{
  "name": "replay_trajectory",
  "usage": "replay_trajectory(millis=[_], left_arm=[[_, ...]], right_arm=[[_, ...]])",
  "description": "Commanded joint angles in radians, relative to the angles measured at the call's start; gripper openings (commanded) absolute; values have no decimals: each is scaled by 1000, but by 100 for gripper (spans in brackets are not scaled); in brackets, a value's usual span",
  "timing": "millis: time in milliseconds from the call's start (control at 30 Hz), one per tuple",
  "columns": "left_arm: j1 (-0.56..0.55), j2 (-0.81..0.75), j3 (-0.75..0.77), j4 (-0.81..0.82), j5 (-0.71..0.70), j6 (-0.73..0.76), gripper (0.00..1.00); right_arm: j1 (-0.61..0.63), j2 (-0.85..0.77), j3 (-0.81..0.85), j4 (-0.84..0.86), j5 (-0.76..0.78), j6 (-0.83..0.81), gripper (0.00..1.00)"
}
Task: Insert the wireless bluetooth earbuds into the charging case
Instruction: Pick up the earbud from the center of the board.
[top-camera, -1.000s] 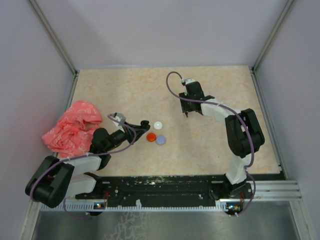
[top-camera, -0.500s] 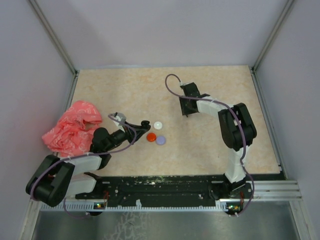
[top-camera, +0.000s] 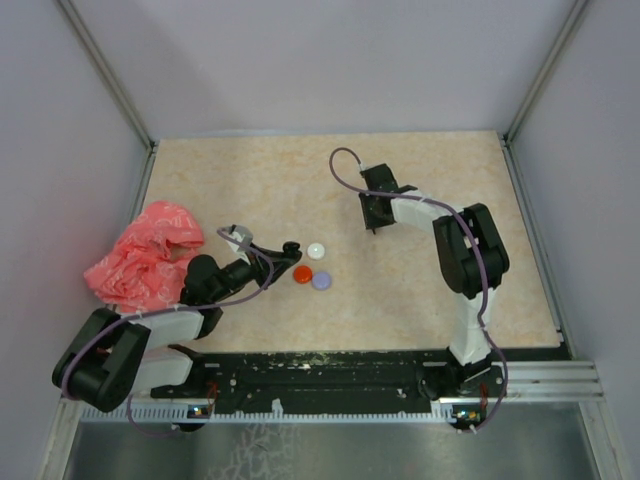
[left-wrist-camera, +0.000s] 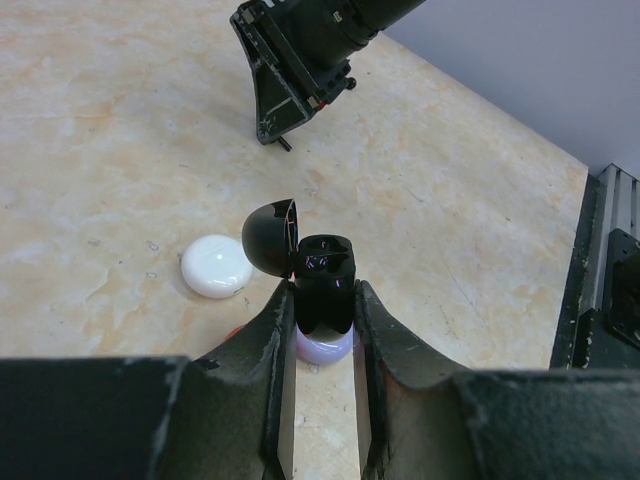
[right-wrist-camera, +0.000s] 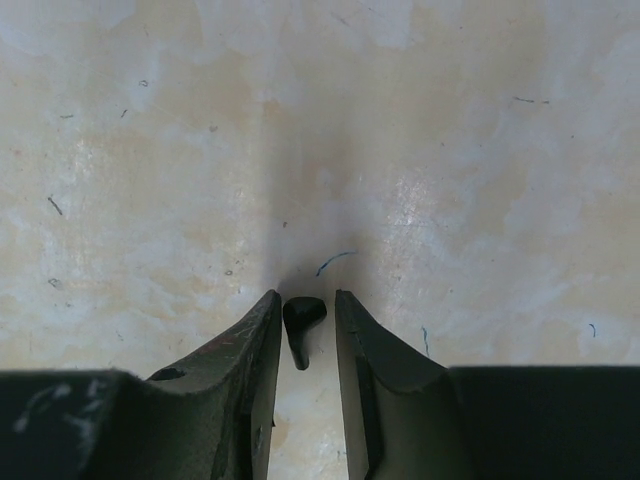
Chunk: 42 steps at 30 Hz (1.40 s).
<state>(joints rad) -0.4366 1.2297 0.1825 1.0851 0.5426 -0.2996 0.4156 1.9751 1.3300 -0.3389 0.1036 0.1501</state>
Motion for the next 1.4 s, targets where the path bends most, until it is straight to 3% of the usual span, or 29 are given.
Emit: replay_trajectory(millis=[0,267,600,767,1367], left_arm=[[-1,11,23,56,23,-15,0],[-1,69,-1,214,38,-40,0],[1,246,-72,702,-34,-123,0],[3,304,9,705,98,-127,0],[3,242,194,705,257,23,0]], right_arm=[[-5,20,30,-20,10,4,26],[8,-68,-18,3,5,-8,21],[61,-309,-164,132,-12,-16,17],[114,-484,-240,201,0,-23,17],[269,-886,-430,520,-113,-61,15]])
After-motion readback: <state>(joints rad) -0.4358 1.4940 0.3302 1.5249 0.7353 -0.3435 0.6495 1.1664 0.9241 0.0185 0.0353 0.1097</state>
